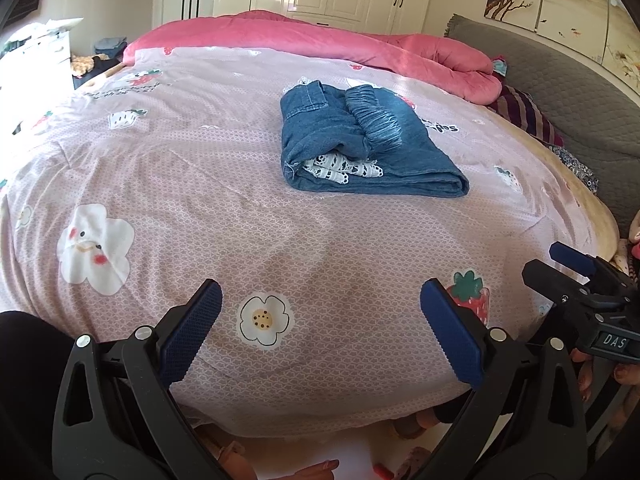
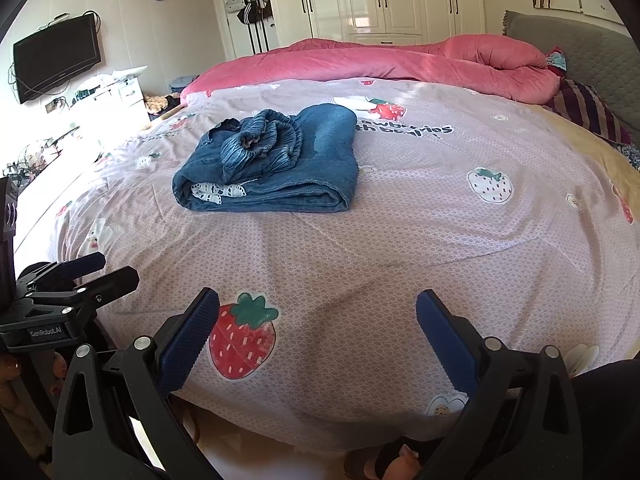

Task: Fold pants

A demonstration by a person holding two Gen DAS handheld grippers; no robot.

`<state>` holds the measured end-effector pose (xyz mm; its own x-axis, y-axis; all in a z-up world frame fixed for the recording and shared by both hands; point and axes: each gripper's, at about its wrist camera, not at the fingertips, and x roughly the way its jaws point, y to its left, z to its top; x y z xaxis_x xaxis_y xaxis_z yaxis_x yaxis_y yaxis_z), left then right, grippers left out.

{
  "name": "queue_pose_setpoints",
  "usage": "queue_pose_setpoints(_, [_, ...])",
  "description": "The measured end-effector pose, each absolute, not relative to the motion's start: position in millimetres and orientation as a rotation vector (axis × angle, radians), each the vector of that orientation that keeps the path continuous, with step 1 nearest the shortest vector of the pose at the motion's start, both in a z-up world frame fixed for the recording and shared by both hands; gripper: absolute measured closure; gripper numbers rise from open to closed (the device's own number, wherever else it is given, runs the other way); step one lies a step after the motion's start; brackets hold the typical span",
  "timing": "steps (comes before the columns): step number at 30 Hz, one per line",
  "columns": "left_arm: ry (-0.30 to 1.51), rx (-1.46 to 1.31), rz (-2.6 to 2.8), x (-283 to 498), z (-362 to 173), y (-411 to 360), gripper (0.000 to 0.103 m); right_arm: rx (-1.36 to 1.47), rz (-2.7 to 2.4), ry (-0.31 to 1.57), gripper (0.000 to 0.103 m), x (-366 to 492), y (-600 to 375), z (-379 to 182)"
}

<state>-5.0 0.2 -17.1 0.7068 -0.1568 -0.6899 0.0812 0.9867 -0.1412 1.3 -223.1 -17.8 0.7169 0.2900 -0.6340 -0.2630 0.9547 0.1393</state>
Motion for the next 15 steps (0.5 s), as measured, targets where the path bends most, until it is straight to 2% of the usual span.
queue_pose_setpoints(15, [0.772,-0.09,-0.106,-2.9,-17.8,-1.8,0.01,0.051,0.288,0.721,0.005,2.0,-224.4,-18.5])
